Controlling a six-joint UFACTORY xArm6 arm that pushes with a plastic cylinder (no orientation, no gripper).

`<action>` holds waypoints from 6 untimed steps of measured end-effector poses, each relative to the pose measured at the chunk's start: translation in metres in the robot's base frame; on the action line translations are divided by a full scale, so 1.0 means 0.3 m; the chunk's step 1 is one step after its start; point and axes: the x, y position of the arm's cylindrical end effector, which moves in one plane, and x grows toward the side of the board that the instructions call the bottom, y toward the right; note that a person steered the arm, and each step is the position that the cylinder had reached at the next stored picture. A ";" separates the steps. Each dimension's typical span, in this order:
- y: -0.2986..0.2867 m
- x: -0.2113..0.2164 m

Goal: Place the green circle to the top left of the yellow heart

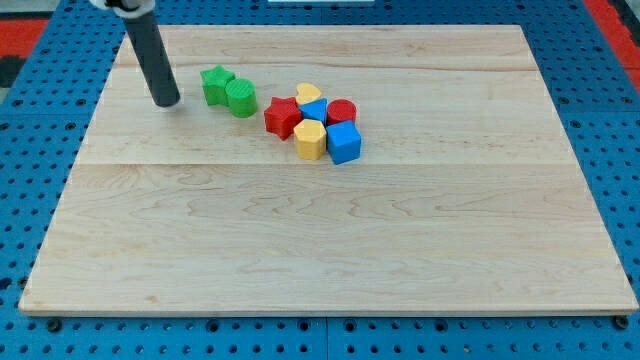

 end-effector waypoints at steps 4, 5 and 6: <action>0.228 -0.292; 0.346 -0.298; 0.470 -0.280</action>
